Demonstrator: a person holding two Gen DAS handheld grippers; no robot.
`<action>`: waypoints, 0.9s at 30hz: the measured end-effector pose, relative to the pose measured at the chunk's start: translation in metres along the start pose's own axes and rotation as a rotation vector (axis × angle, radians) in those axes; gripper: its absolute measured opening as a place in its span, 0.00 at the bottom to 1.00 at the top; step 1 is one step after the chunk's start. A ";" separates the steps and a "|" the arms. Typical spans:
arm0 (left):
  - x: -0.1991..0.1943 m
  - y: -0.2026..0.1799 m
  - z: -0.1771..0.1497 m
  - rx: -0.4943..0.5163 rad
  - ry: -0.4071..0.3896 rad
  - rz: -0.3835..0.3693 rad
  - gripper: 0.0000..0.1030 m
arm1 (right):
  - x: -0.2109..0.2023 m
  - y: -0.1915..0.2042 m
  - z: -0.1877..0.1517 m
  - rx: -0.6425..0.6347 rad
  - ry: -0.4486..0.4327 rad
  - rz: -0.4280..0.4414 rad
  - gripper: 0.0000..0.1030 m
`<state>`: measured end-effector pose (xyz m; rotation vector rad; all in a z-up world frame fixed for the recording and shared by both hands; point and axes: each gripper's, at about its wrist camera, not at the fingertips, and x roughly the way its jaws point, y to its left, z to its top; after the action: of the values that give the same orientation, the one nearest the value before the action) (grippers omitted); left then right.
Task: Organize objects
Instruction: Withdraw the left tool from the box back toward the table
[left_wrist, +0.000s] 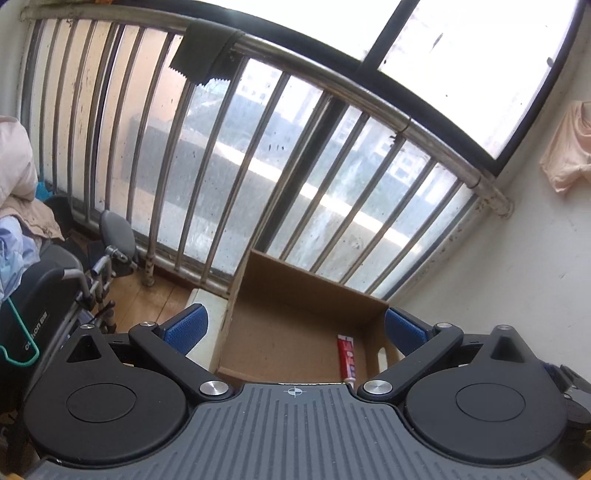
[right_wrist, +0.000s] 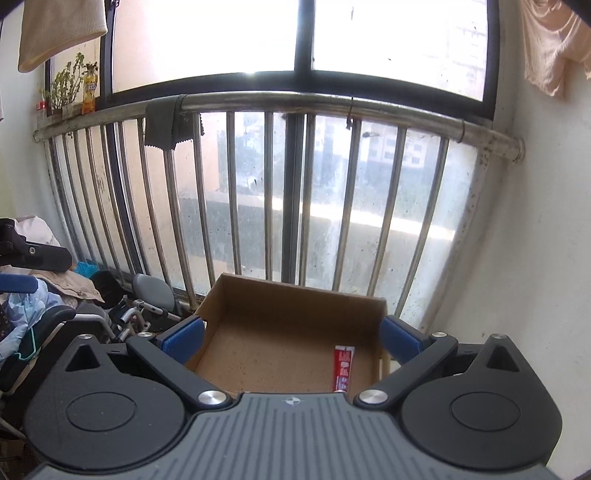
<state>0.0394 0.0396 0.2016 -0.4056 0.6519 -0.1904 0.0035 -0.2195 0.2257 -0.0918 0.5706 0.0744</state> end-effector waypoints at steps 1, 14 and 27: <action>-0.002 0.000 0.002 0.004 -0.015 -0.004 0.99 | 0.000 0.003 0.003 -0.019 -0.009 -0.011 1.00; -0.014 0.011 0.009 0.019 -0.063 0.013 1.00 | 0.010 0.038 0.021 -0.044 -0.072 0.065 1.00; -0.004 0.011 0.000 0.109 -0.046 0.024 1.00 | 0.028 0.057 0.022 -0.068 -0.050 0.177 1.00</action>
<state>0.0366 0.0504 0.1988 -0.2969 0.5983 -0.1926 0.0334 -0.1596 0.2257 -0.1053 0.5253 0.2674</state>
